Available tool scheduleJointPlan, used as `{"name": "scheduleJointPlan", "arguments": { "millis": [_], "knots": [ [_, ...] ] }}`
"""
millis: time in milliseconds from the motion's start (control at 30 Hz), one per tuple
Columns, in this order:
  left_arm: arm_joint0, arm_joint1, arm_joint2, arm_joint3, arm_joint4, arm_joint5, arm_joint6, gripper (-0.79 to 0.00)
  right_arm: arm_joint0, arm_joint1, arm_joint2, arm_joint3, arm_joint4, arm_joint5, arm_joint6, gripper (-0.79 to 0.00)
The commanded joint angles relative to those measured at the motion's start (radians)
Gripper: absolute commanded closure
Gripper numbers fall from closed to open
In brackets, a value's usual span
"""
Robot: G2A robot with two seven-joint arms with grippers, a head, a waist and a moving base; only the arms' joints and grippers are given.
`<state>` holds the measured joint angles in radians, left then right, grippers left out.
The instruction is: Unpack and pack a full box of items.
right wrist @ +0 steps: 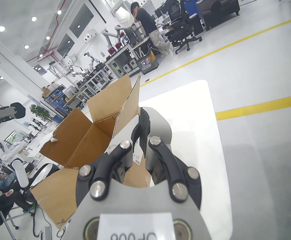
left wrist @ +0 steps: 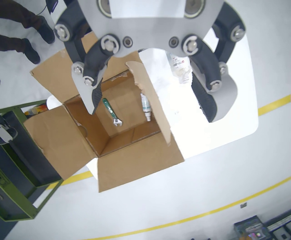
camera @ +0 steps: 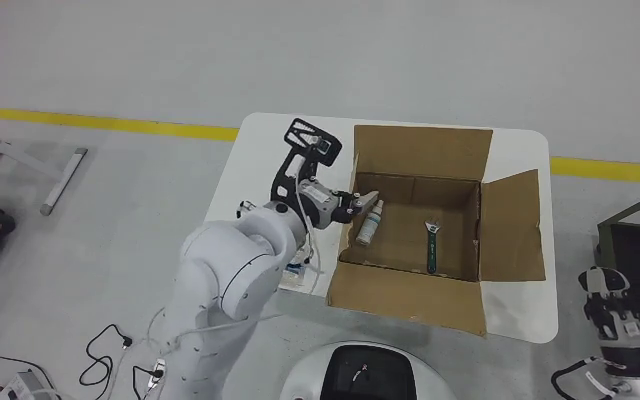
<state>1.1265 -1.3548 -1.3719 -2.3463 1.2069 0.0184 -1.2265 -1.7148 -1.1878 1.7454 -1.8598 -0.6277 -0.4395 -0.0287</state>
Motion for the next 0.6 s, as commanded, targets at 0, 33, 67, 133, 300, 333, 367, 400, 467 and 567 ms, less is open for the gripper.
{"name": "scheduleJointPlan", "arguments": {
  "millis": [0,33,67,133,300,333,367,400,467,567],
  "knots": [
    [-0.009,-0.001,0.04,0.004,-0.007,0.001,0.001,-0.785,-0.007,0.0,0.006,-0.001,0.001,0.004,-0.004,0.0],
    [-0.011,-0.002,0.058,0.007,-0.008,-0.001,0.002,-0.785,-0.011,-0.001,0.01,-0.001,0.001,0.006,-0.006,0.0],
    [-0.015,-0.002,0.074,0.015,-0.01,-0.004,0.002,-0.785,-0.015,-0.001,0.014,0.001,0.001,0.007,-0.009,0.0],
    [-0.02,-0.003,0.108,0.031,-0.02,-0.011,0.009,-0.785,-0.021,-0.001,0.023,0.004,0.002,0.008,-0.012,0.0],
    [-0.015,-0.005,0.188,0.065,-0.006,-0.018,0.03,0.0,-0.033,-0.001,0.039,0.01,0.004,0.007,-0.014,0.0],
    [-0.013,-0.006,0.198,0.075,0.001,-0.015,0.032,0.0,-0.034,-0.001,0.04,0.011,0.004,0.007,-0.013,0.0],
    [-0.011,-0.006,0.208,0.086,0.009,-0.013,0.033,0.0,-0.034,-0.002,0.041,0.01,0.004,0.009,-0.013,0.0],
    [-0.01,-0.006,0.213,0.094,0.015,-0.011,0.032,0.0,-0.034,-0.002,0.042,0.009,0.005,0.009,-0.013,0.0],
    [-0.01,-0.006,0.213,0.094,0.015,-0.011,0.032,0.0,-0.033,-0.002,0.042,0.005,0.004,0.011,-0.011,0.0],
    [-0.01,-0.006,0.213,0.094,0.015,-0.011,0.032,0.0,-0.032,-0.002,0.041,0.003,0.005,0.012,-0.011,0.0]
  ]
}}
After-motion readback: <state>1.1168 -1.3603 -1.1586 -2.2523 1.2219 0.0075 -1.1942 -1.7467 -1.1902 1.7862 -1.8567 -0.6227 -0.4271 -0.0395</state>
